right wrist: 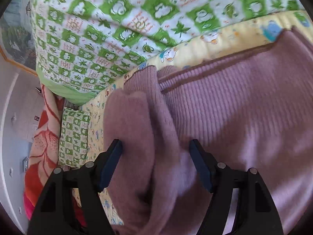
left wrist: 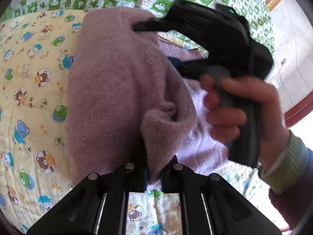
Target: Fold small clothes
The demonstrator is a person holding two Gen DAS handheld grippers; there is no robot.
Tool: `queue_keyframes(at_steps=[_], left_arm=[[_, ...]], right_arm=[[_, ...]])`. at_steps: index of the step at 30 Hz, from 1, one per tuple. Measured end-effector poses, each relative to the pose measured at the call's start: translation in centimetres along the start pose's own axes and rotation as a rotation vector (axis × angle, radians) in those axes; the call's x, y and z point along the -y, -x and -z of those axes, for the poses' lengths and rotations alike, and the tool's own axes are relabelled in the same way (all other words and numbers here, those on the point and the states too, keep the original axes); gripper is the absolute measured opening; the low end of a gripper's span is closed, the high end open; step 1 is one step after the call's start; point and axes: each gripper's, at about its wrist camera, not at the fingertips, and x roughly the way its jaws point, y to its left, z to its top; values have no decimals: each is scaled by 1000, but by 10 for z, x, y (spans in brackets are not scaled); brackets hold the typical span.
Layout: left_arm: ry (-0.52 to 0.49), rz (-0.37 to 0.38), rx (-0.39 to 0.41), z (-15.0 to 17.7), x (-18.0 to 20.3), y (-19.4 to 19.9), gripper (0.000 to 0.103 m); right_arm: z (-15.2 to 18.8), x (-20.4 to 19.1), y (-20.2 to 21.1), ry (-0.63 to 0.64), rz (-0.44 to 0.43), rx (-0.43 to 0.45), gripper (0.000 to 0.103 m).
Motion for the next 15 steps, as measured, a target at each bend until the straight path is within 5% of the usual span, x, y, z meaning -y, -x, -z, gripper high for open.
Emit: queue_keyframes(at_steps=[1,3,5,11,15], left_arm=[[-3,1,2,2,0,3,7],[-21,0,12,3,3,12,7],[-42,14,24,-1,12,20,7],[-118,139,40,-4,59,34,7],[-211,178,-3,3,98,7,7]], right_arm=[[-4,-3,-3,17,-9,0,71],[-13,-11,-10,31,-39,-29,32],[-19,-18,-6,47,-29,-32,19],[-25,-30,68,121,-22,95,15],[-20,0,129,108,36,184,15]])
